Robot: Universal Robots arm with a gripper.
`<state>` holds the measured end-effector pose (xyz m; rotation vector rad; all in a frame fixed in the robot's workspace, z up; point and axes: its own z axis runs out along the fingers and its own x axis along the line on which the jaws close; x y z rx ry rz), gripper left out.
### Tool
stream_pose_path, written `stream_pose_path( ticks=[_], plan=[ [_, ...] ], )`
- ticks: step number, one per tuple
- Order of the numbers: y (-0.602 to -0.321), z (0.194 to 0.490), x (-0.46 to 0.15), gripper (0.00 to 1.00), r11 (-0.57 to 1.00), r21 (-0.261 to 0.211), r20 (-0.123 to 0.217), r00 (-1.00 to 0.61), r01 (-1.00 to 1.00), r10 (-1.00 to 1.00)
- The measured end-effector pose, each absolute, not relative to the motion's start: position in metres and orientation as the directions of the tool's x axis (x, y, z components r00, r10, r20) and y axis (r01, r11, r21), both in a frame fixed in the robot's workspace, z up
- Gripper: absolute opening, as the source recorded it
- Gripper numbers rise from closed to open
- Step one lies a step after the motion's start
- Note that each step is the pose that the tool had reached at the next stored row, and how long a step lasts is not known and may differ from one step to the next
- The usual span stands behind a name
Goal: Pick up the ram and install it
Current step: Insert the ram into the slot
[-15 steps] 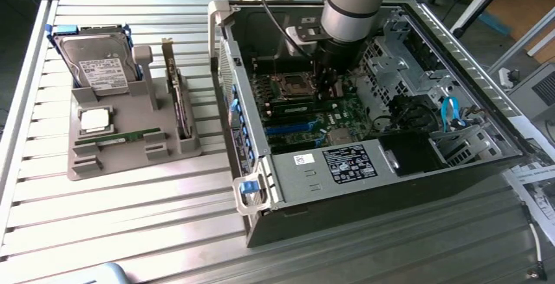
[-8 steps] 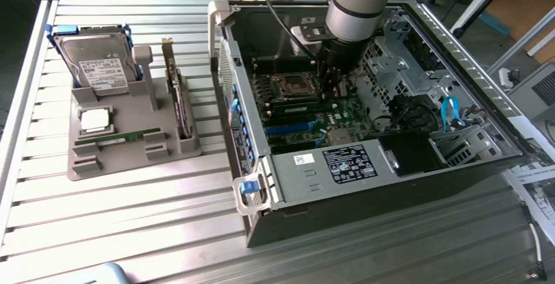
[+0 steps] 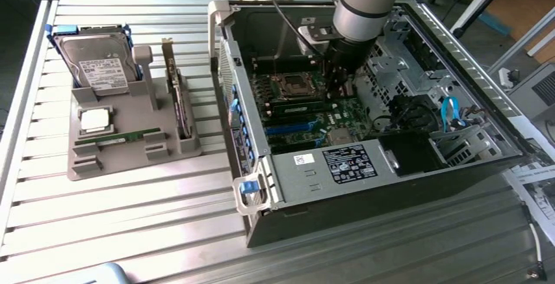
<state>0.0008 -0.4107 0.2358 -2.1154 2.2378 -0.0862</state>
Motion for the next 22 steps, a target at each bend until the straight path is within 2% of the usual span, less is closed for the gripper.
stream_pose_path(
  ticks=[17, 19, 22],
  plan=[
    [-0.411, 0.236, 0.032, 0.11, 0.056, -0.072, -0.005, -0.056, -0.996, -0.998],
    [-0.411, 0.236, 0.037, 0.11, 0.056, -0.055, -0.004, -0.056, -0.997, -0.998],
    [-0.411, 0.236, 0.041, 0.11, 0.056, -0.001, -0.001, -0.056, -0.998, -0.998]
  ],
)
